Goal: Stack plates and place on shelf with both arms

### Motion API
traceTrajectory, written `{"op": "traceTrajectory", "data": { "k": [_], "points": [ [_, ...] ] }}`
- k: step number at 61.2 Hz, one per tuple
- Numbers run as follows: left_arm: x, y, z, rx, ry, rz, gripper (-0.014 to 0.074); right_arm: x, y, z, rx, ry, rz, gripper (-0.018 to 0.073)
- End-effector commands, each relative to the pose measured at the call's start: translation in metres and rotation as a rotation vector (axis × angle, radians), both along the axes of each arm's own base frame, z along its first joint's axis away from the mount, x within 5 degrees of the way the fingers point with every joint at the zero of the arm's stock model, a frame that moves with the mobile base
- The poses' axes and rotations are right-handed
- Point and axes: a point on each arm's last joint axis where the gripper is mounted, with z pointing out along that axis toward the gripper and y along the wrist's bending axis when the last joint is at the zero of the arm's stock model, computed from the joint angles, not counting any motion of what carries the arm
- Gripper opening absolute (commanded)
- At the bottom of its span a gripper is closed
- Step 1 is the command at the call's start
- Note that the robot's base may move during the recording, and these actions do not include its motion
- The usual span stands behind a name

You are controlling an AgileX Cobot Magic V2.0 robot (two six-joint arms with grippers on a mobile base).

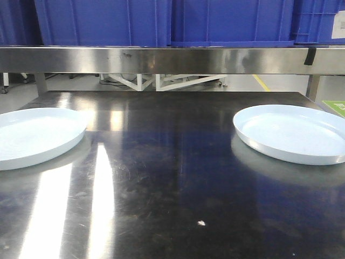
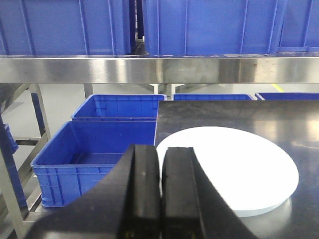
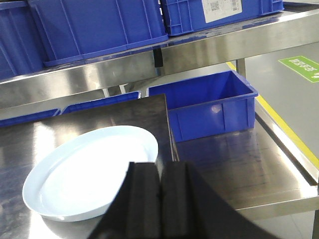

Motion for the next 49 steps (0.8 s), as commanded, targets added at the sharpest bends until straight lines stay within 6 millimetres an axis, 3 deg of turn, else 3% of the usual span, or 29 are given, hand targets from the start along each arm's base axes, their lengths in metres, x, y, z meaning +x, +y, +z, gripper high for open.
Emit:
{"op": "traceTrajectory", "data": {
  "k": [1, 21, 25, 34, 43, 49],
  "points": [
    [0.000, 0.000, 0.001, -0.004, -0.073, 0.001, 0.0097, -0.003, 0.000, 0.015, -0.018, -0.123, -0.007, 0.0055],
    [0.000, 0.000, 0.001, -0.001, -0.073, 0.001, 0.0097, -0.003, 0.000, 0.015, -0.018, -0.123, -0.007, 0.0055],
    [-0.001, 0.000, 0.010, 0.018, -0.086, 0.002, 0.0097, -0.003, 0.000, 0.015, -0.018, -0.123, -0.007, 0.0055],
    [-0.001, 0.000, 0.060, 0.006, -0.051, 0.000, 0.0097, -0.003, 0.000, 0.015, -0.018, -0.123, -0.007, 0.0055],
    [0.010, 0.000, 0.139, 0.019, 0.060, 0.000, 0.0097, -0.003, 0.000, 0.015, -0.018, -0.123, -0.007, 0.0055],
    [0.028, 0.000, 0.186, 0.038, 0.170, 0.007, 0.0097, -0.003, 0.000, 0.015, -0.018, -0.123, -0.007, 0.0055]
  ]
}}
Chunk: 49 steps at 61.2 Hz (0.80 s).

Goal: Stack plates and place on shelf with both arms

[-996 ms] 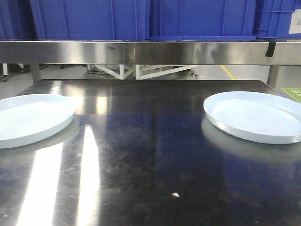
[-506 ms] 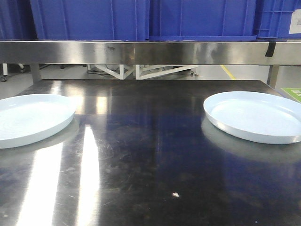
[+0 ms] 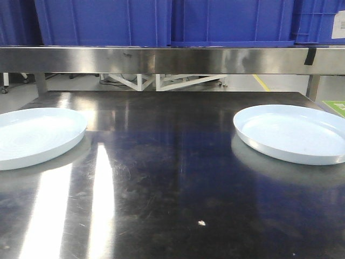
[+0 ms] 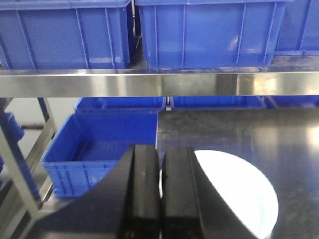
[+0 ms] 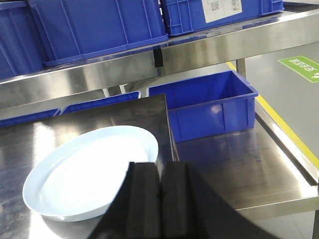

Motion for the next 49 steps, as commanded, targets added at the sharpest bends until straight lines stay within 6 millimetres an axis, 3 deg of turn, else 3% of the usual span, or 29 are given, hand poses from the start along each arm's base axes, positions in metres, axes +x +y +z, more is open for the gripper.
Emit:
{"op": "traceTrajectory", "data": {
  "k": [1, 9, 17, 49],
  "points": [
    [0.019, 0.000, 0.053, 0.018, 0.025, 0.007, 0.0097, -0.003, 0.000, 0.015, -0.018, -0.123, -0.007, 0.0055],
    [0.052, -0.001, 0.091, 0.025, 0.114, 0.010, 0.0097, -0.003, 0.000, 0.015, -0.018, -0.123, -0.007, 0.0055],
    [0.074, -0.002, 0.108, 0.026, 0.153, 0.010, 0.0097, -0.003, 0.000, 0.015, -0.018, -0.123, -0.007, 0.0055],
    [0.106, -0.002, 0.100, 0.046, 0.219, 0.017, 0.0097, -0.003, 0.000, 0.015, -0.018, -0.123, -0.007, 0.0055]
  ]
}}
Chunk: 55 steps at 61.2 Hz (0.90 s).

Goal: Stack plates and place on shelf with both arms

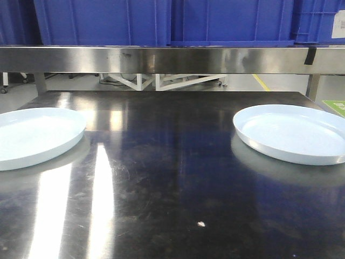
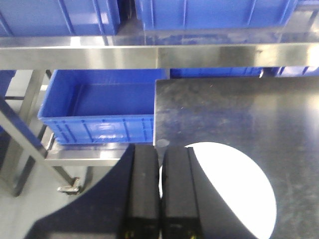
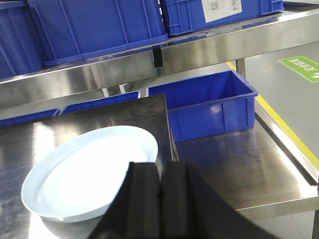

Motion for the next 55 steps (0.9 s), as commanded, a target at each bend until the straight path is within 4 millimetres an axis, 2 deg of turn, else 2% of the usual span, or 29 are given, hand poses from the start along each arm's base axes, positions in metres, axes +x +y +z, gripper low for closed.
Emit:
{"op": "traceTrajectory", "data": {
  "k": [1, 55],
  "points": [
    [-0.0006, 0.0012, 0.0180, 0.017, -0.117, 0.004, 0.0097, -0.0028, -0.0003, 0.0146, -0.018, -0.123, -0.007, 0.0055],
    [0.0014, 0.0004, 0.0235, 0.005, -0.181, 0.000, 0.0097, -0.0028, -0.0003, 0.0146, -0.018, -0.123, -0.007, 0.0055]
  ]
}}
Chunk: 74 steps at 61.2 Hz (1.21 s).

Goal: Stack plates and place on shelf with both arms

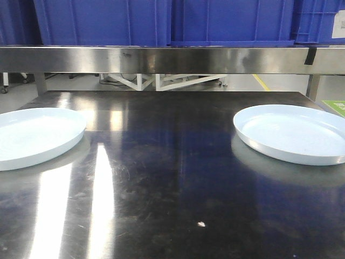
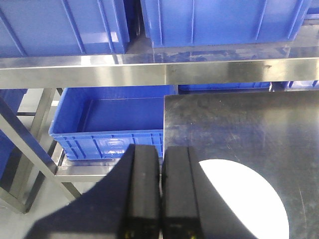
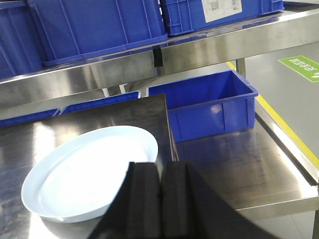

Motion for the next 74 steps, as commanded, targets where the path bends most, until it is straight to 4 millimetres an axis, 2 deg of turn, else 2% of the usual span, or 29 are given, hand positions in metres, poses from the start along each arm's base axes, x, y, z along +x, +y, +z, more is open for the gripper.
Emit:
{"op": "traceTrajectory", "data": {
  "k": [1, 12, 18, 28, 36, 42, 52, 60, 65, 74],
  "points": [
    [-0.002, -0.001, 0.019, -0.012, -0.121, -0.006, 0.0097, -0.003, 0.000, 0.015, -0.018, -0.123, -0.007, 0.0055],
    [-0.003, -0.001, 0.019, -0.023, -0.121, -0.009, 0.0097, -0.003, 0.000, 0.015, -0.019, -0.131, -0.009, 0.0055],
    [-0.003, -0.001, 0.019, -0.023, -0.120, -0.009, 0.0097, -0.004, -0.001, 0.021, -0.019, -0.202, -0.013, 0.0055],
    [-0.003, -0.001, 0.019, -0.023, -0.120, -0.009, 0.0097, -0.005, -0.001, 0.027, 0.072, -0.231, -0.006, 0.0055],
    [-0.003, -0.001, 0.017, -0.020, -0.097, -0.008, 0.0097, -0.008, 0.001, 0.051, 0.213, -0.195, 0.019, 0.0055],
    [-0.004, -0.001, 0.015, -0.020, -0.074, -0.007, 0.0097, -0.006, 0.003, 0.087, 0.188, -0.095, 0.030, 0.0055],
    [-0.005, -0.001, 0.013, -0.021, -0.054, -0.007, 0.0097, 0.023, 0.000, 0.144, 0.050, -0.025, 0.017, 0.0055],
    [-0.005, -0.004, 0.013, -0.019, -0.054, -0.021, 0.0097, 0.058, -0.004, 0.174, -0.013, 0.024, 0.012, 0.0055],
    [-0.005, -0.005, 0.013, -0.019, -0.054, -0.028, 0.0097, 0.081, -0.005, 0.183, -0.043, 0.065, 0.013, 0.0055],
    [-0.005, -0.005, 0.013, -0.021, -0.049, -0.030, 0.0097, 0.113, -0.008, 0.185, -0.039, 0.122, 0.014, 0.0055]
  ]
}}
